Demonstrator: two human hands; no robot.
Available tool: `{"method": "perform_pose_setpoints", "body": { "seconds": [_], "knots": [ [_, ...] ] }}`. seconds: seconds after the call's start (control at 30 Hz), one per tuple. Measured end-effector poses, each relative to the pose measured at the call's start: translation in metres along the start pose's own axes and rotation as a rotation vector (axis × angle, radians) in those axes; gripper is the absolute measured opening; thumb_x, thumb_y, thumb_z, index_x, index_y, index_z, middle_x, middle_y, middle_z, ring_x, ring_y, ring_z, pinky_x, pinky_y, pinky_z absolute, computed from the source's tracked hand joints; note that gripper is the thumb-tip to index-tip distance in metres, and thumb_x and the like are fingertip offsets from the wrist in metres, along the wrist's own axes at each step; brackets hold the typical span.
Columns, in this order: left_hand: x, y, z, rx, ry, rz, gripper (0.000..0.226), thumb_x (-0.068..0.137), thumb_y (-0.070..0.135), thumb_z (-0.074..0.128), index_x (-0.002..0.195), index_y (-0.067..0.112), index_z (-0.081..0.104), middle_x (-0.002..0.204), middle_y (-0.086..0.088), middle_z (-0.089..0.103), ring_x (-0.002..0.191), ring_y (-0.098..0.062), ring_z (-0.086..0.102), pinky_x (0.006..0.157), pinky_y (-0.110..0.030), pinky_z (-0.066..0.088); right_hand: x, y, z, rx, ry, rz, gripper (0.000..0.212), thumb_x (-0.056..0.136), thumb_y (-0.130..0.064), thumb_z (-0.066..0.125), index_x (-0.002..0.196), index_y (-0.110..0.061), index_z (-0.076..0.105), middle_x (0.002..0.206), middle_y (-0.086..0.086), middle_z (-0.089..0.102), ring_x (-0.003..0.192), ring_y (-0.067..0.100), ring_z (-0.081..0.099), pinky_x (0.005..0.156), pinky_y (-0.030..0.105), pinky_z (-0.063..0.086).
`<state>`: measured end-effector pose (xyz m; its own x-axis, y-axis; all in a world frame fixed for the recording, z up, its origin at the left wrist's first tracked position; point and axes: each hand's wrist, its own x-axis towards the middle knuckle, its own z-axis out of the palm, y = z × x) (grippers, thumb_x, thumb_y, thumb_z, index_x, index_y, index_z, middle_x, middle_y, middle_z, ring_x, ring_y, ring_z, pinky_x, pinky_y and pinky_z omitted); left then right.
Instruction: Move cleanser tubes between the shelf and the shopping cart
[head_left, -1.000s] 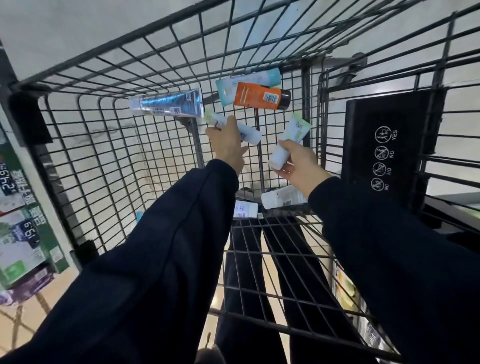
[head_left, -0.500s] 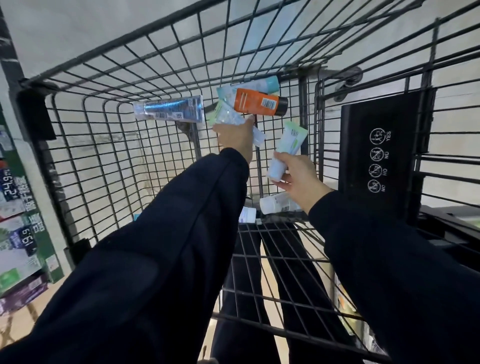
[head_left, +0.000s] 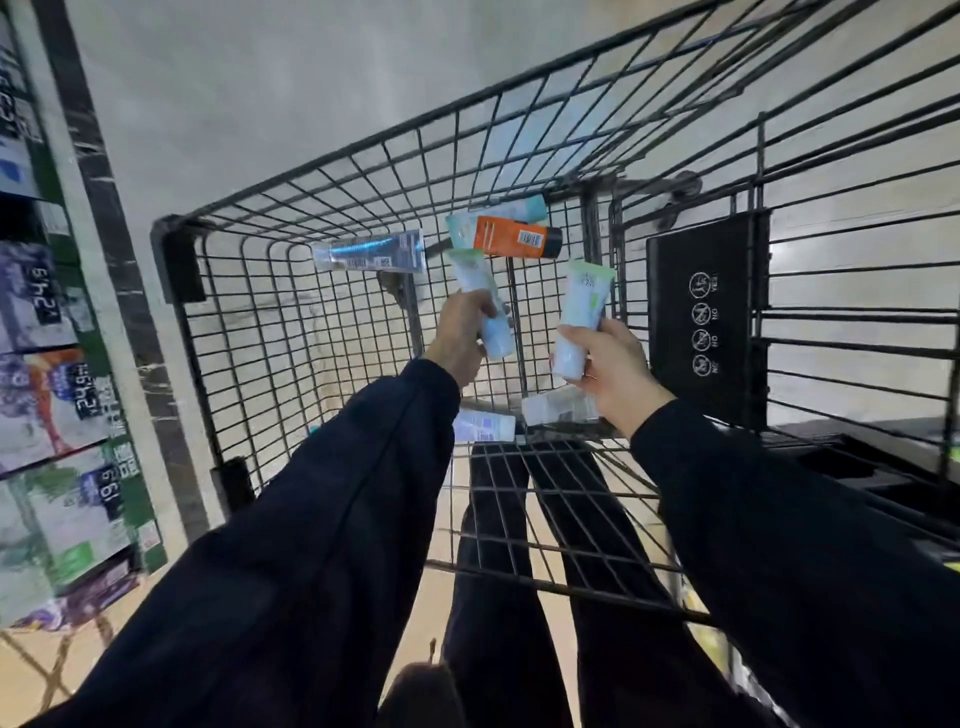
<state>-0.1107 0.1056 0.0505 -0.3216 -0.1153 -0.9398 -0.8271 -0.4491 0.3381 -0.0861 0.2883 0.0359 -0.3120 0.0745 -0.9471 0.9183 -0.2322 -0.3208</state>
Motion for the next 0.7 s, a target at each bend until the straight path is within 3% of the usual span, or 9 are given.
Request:
{"method": "perform_pose_setpoints", "body": {
  "seconds": [0.07,0.1,0.2,0.33,0.47,0.57,0.63,0.7],
  "knots": [
    [-0.039,0.005,-0.007,-0.016,-0.047,0.001,0.072,0.064,0.006,0.054,0.135,0.003,0.045,0.105,-0.017,0.061,0.089,-0.029,0.061,0.082,-0.047,0.055,-0.032,-0.014,-0.002,-0.009,-0.040,-0.044,0.043,0.083,-0.010,0.084,0.121,-0.017,0.065,0.118,0.009,0.073,0.111,0.037,0.071,0.093,0.057,0.060],
    [-0.055,0.006,-0.009,-0.024,-0.067,0.006,0.077,0.063,0.005,0.054,0.139,0.003,0.042,0.104,-0.017,0.062,0.089,-0.030,0.061,0.080,-0.045,0.055,-0.045,-0.020,-0.002,-0.024,-0.062,-0.065,0.045,0.083,-0.010,0.085,0.122,-0.018,0.064,0.118,0.009,0.074,0.110,0.037,0.072,0.094,0.058,0.059],
    [-0.121,0.022,-0.012,-0.044,-0.162,0.070,0.066,0.073,-0.003,0.050,0.138,0.009,0.043,0.111,-0.020,0.058,0.096,-0.035,0.056,0.078,-0.046,0.056,-0.103,-0.041,-0.003,-0.058,-0.134,-0.142,0.049,0.081,-0.010,0.085,0.124,-0.021,0.061,0.115,0.008,0.077,0.104,0.037,0.075,0.098,0.061,0.056],
    [-0.209,0.052,-0.011,-0.034,-0.311,0.209,0.057,0.088,-0.014,0.047,0.142,0.005,0.044,0.108,-0.019,0.064,0.088,-0.031,0.064,0.081,-0.046,0.054,-0.188,-0.067,-0.007,-0.095,-0.244,-0.274,0.052,0.083,-0.012,0.084,0.126,-0.024,0.058,0.117,0.014,0.076,0.108,0.041,0.072,0.100,0.060,0.054],
    [-0.285,0.076,-0.010,0.074,-0.423,0.384,0.054,0.083,-0.020,0.055,0.129,0.008,0.054,0.111,-0.018,0.067,0.096,-0.030,0.068,0.092,-0.052,0.051,-0.269,-0.084,-0.017,-0.096,-0.335,-0.390,0.065,0.086,-0.012,0.081,0.143,-0.019,0.050,0.123,0.017,0.073,0.104,0.039,0.073,0.093,0.052,0.058],
    [-0.324,0.086,-0.012,0.149,-0.492,0.443,0.061,0.078,-0.017,0.064,0.129,0.017,0.059,0.129,-0.031,0.059,0.111,-0.045,0.065,0.099,-0.061,0.050,-0.323,-0.089,-0.023,-0.101,-0.353,-0.494,0.061,0.084,-0.012,0.081,0.139,-0.024,0.055,0.121,0.014,0.075,0.103,0.037,0.074,0.095,0.053,0.058],
    [-0.342,0.089,-0.013,0.233,-0.524,0.497,0.061,0.076,-0.011,0.071,0.129,0.018,0.062,0.133,-0.033,0.055,0.119,-0.055,0.058,0.097,-0.065,0.051,-0.352,-0.084,-0.027,-0.056,-0.331,-0.560,0.058,0.088,-0.007,0.077,0.140,-0.023,0.055,0.121,0.013,0.075,0.103,0.035,0.075,0.094,0.051,0.058],
    [-0.360,0.089,-0.015,0.311,-0.537,0.550,0.062,0.075,-0.007,0.074,0.129,0.020,0.062,0.127,-0.024,0.063,0.116,-0.052,0.061,0.094,-0.068,0.053,-0.381,-0.076,-0.029,0.015,-0.298,-0.617,0.061,0.087,-0.005,0.077,0.141,-0.021,0.055,0.124,0.013,0.073,0.105,0.032,0.075,0.092,0.050,0.060]
  ]
}}
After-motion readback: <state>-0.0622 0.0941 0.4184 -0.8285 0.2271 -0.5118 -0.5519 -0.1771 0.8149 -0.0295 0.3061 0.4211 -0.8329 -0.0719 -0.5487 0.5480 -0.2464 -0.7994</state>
